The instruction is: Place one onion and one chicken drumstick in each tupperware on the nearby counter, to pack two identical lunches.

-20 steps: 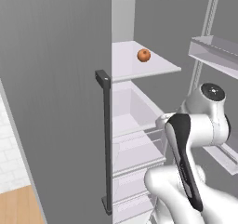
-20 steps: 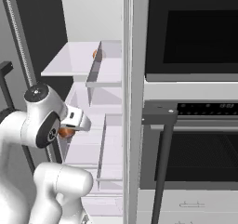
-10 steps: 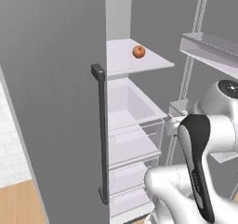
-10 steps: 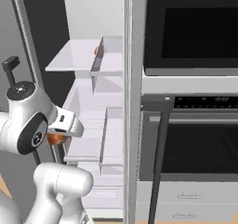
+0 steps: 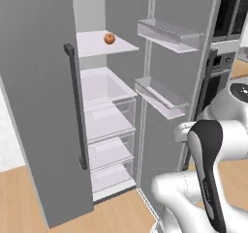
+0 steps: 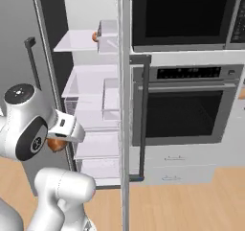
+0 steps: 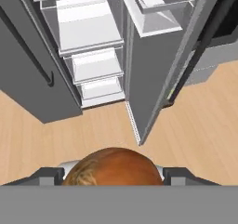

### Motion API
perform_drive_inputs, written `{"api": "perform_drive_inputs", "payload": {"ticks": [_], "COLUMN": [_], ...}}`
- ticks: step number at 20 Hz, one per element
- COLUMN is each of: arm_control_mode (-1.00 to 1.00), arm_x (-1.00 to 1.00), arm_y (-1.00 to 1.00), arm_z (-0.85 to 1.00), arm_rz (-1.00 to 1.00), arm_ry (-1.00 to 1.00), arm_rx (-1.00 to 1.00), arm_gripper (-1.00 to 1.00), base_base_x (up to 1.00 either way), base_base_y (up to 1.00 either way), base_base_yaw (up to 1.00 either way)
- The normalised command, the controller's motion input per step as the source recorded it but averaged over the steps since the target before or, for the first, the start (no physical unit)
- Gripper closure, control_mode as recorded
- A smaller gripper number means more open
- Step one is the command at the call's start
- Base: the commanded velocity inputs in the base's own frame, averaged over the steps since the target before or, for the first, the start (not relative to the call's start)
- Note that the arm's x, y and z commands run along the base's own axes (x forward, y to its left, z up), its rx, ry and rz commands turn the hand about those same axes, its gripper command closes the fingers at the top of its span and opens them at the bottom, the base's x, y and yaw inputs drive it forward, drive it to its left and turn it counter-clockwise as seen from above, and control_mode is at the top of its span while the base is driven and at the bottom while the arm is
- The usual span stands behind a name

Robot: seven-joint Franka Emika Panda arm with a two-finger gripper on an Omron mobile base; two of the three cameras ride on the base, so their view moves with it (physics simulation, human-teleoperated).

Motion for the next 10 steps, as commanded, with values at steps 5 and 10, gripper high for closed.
{"api": "perform_drive_inputs", "payload": {"ticks": [5,10], "arm_control_mode": [1.0,1.0], "arm_x": [0.0,0.0], "arm_y": [0.0,0.0], "arm_z": [0.0,0.0], "arm_rz": [0.0,0.0], "arm_ry": [0.0,0.0], "arm_rx": [0.0,0.0], "arm_gripper": [1.0,1.0], "base_base_x": [-0.55,-0.19], "base_base_y": [-0.96,-1.0], "base_base_yaw": [-0.42,-0.3]}}
